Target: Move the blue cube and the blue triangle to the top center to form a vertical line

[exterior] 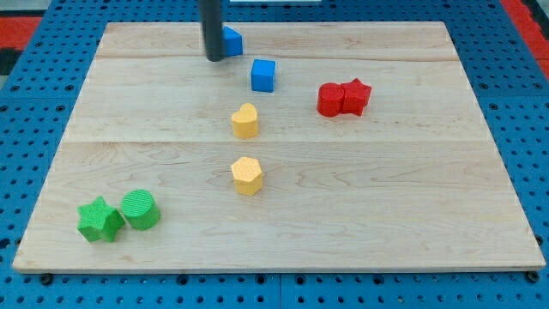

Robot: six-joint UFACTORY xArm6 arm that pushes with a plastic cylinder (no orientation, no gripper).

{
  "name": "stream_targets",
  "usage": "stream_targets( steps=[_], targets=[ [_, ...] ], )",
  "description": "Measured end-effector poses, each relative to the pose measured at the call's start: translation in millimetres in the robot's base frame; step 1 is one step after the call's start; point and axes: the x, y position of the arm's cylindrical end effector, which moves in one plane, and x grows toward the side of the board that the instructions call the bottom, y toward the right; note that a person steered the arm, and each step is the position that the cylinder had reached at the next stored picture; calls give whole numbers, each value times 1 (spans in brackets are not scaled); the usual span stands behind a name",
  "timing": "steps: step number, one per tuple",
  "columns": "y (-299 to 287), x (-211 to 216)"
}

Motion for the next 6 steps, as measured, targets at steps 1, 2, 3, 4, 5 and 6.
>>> stream_targets(
  steps=[1,2,3,4,5,6],
  targets=[
    [-61,1],
    [11,-6],
    [35,-26],
    [22,-46],
    [63,-40],
    [81,-39]
  ],
)
